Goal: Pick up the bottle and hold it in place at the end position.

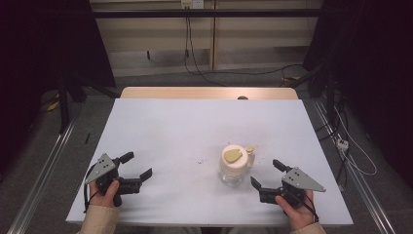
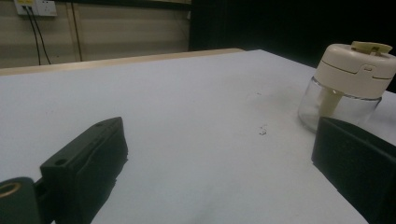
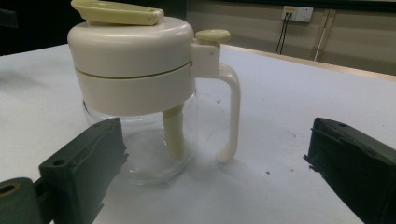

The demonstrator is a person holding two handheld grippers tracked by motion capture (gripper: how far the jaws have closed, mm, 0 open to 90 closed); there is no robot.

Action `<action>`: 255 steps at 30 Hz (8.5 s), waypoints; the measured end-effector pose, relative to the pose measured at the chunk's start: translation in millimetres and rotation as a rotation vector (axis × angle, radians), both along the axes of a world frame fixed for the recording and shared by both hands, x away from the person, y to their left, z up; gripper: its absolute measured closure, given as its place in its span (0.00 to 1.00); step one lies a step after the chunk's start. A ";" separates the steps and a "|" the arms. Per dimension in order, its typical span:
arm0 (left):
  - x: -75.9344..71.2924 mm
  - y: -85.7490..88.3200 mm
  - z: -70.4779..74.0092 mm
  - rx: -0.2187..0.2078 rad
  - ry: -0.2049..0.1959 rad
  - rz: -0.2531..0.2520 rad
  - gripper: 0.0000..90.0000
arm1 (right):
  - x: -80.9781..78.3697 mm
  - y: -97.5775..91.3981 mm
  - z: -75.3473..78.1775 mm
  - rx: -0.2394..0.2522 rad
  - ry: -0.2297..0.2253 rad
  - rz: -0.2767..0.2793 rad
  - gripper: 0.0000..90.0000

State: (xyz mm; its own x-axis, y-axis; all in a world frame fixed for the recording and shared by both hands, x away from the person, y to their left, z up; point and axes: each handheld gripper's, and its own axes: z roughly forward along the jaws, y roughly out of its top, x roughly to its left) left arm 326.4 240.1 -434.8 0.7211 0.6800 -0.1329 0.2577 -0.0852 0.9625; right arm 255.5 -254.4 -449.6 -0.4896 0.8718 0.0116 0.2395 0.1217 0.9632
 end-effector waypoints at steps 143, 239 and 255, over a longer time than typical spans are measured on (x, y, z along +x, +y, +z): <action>0.6 -2.4 -1.6 0.023 -0.006 -0.008 0.03 | 56.4 79.7 -3.5 0.084 0.098 0.033 0.07; -0.4 0.7 -3.8 0.001 -0.001 -0.011 0.03 | 133.6 119.6 10.1 0.109 0.027 0.069 0.08; -0.3 1.4 -4.6 0.004 0.003 -0.011 0.03 | 141.7 123.3 9.6 0.105 0.028 0.072 0.08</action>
